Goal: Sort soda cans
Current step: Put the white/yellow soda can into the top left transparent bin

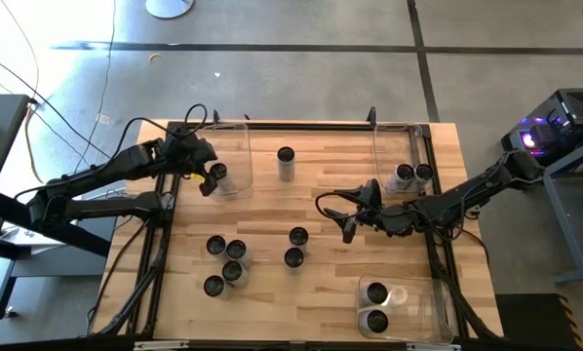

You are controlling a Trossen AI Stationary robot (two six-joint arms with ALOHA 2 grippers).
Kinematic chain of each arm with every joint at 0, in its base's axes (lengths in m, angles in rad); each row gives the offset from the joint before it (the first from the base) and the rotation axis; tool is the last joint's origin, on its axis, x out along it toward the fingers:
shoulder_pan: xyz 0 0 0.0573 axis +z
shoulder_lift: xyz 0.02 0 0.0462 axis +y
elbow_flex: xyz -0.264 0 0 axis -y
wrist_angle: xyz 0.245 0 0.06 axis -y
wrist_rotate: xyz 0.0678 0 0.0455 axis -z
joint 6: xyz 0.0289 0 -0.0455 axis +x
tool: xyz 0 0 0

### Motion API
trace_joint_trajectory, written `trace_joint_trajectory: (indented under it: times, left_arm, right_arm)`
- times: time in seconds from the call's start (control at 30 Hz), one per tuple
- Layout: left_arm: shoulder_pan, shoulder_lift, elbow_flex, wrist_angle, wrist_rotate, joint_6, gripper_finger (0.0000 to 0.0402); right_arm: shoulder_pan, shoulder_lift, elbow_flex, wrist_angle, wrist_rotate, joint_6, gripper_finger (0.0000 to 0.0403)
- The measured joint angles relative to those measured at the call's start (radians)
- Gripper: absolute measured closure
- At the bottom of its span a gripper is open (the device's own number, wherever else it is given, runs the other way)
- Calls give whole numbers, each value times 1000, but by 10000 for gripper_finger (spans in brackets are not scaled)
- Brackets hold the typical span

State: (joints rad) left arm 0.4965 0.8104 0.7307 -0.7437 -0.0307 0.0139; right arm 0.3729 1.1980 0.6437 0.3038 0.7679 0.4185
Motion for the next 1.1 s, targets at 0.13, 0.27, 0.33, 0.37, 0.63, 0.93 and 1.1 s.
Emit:
trace_joint_trajectory:
  times: [0.13,0.27,0.33,0.37,0.63,0.93,1.1]
  left_arm:
    - [0,5,0,-2,-3,17,98]
    - [0,5,0,1,2,41,98]
    - [-1,5,0,0,5,43,99]
    - [-1,5,0,1,7,43,99]
    - [-20,5,0,10,11,40,99]
    - [-83,4,1,15,-99,50,99]
    - [-110,3,1,18,-136,50,99]
  right_arm:
    - [0,0,0,0,0,0,93]
    - [0,0,0,0,0,0,93]
    - [0,0,0,0,0,0,93]
    - [0,0,0,0,0,0,93]
    - [0,0,0,0,0,0,93]
    - [0,0,0,0,0,0,93]
    - [0,0,0,0,0,3,93]
